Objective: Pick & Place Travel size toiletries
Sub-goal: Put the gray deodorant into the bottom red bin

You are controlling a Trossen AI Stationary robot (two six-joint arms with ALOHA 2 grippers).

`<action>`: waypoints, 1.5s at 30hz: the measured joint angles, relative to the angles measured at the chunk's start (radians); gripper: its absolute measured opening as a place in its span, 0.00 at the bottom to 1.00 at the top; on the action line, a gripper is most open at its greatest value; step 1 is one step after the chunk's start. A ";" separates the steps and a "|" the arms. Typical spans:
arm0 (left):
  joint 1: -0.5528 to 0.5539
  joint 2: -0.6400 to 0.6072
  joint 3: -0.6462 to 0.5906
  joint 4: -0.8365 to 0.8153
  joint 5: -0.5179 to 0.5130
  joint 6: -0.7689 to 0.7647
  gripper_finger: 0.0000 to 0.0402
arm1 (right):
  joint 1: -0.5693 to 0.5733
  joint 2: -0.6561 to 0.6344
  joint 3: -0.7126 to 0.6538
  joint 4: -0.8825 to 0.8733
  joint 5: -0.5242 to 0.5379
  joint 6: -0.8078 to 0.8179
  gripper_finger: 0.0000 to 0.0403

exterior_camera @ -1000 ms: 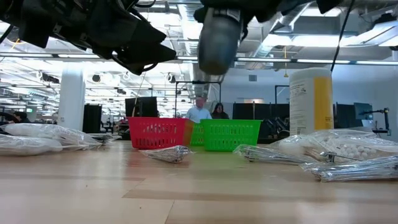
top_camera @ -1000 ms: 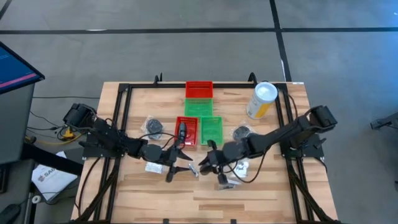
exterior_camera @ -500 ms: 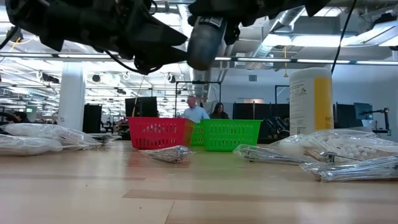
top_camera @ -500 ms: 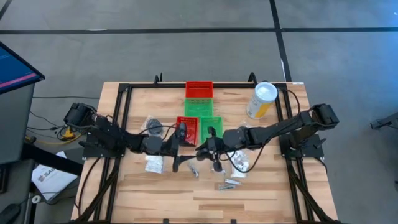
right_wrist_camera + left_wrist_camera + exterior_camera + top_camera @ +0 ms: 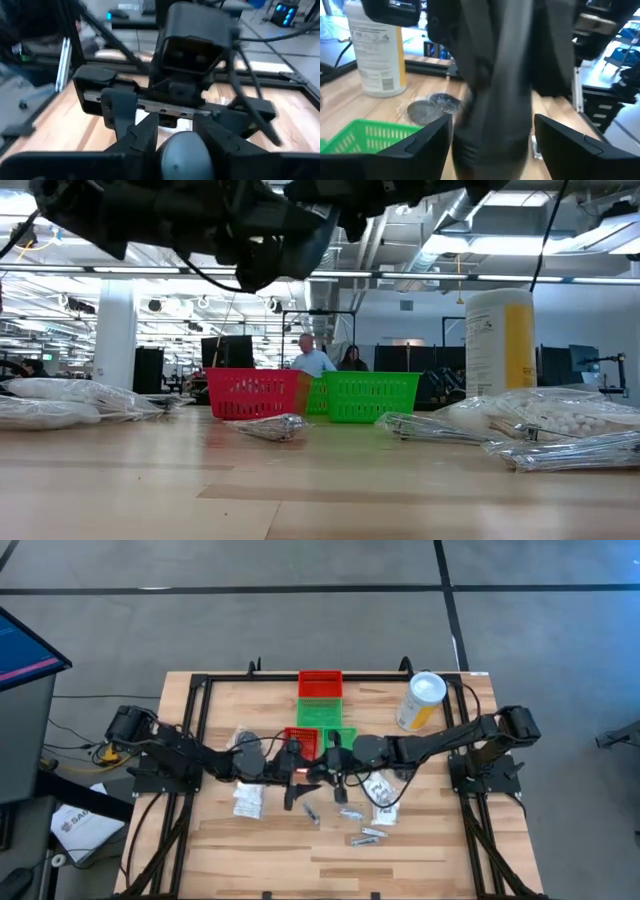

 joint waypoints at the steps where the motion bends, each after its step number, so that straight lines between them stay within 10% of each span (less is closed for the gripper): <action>1: 0.001 0.015 0.009 0.001 0.002 0.001 0.66 | 0.001 0.001 0.016 -0.019 0.000 -0.003 0.24; 10: 0.013 0.036 0.017 0.008 0.001 0.009 0.45 | -0.004 0.001 0.034 -0.053 0.001 -0.003 0.24; 21: 0.013 0.038 0.015 -0.003 -0.015 0.022 0.45 | -0.003 0.011 0.034 -0.044 0.000 -0.017 0.25; 32: 0.013 0.036 0.014 -0.044 -0.074 0.019 0.45 | -0.027 0.010 0.034 -0.048 0.000 -0.021 0.82; 45: 0.014 0.036 0.013 -0.246 -0.332 -0.032 0.45 | -0.100 -0.093 0.033 -0.173 0.058 -0.033 0.87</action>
